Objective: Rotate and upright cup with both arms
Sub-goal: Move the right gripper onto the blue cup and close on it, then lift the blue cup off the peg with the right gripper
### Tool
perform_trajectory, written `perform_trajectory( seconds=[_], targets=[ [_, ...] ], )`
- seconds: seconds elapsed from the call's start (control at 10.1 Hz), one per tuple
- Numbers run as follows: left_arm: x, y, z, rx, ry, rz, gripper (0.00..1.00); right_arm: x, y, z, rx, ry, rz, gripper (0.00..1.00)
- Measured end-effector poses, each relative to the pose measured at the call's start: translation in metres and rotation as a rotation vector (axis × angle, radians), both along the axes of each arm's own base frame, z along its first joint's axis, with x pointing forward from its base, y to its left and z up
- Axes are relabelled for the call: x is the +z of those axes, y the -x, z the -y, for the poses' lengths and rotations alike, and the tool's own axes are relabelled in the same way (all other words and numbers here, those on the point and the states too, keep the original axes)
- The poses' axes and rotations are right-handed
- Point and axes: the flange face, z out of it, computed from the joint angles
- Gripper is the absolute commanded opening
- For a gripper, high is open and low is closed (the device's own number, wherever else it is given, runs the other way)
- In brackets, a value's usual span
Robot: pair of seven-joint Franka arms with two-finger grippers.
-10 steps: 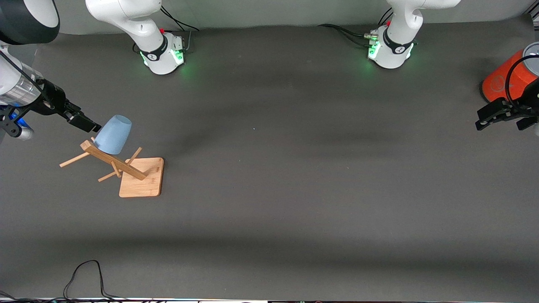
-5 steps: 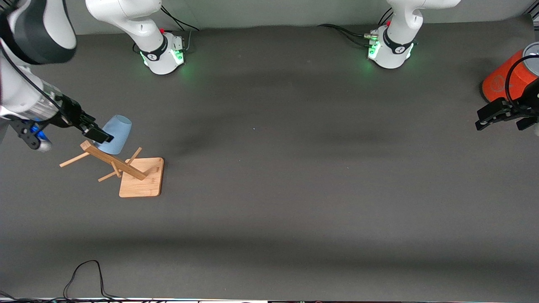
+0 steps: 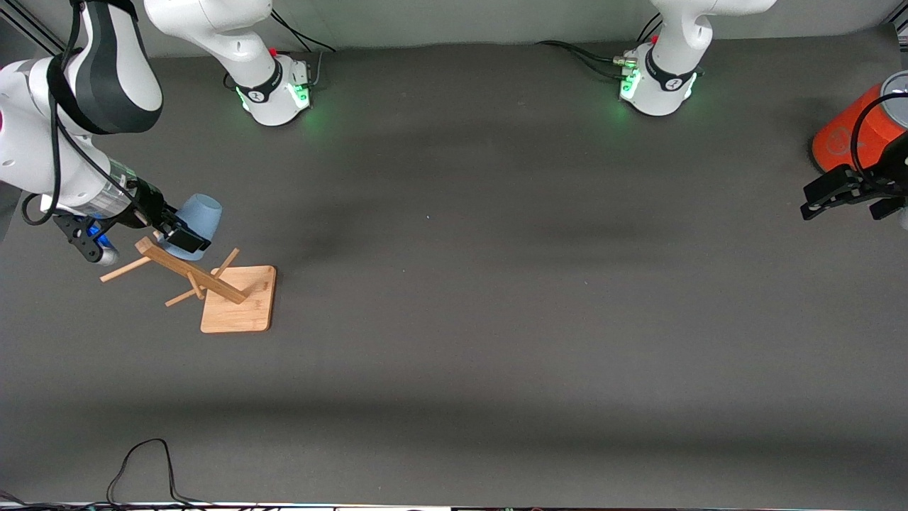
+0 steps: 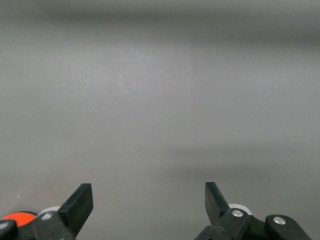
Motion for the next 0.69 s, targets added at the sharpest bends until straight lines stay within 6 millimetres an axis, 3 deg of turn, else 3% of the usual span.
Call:
perform_trajectory(
  seconds=[0.1,0.69],
  targets=[
    [0.0,0.0,0.0,0.0,0.0,0.0,1.0,-0.0001,0.0001,0.0,0.0,0.0,0.0,0.51],
    [-0.0006,-0.0001,-0.0001,0.0,0.0,-0.002,1.0,0.0083,0.0044,-0.0026,0.007,-0.003,-0.002,0.51]
  ],
)
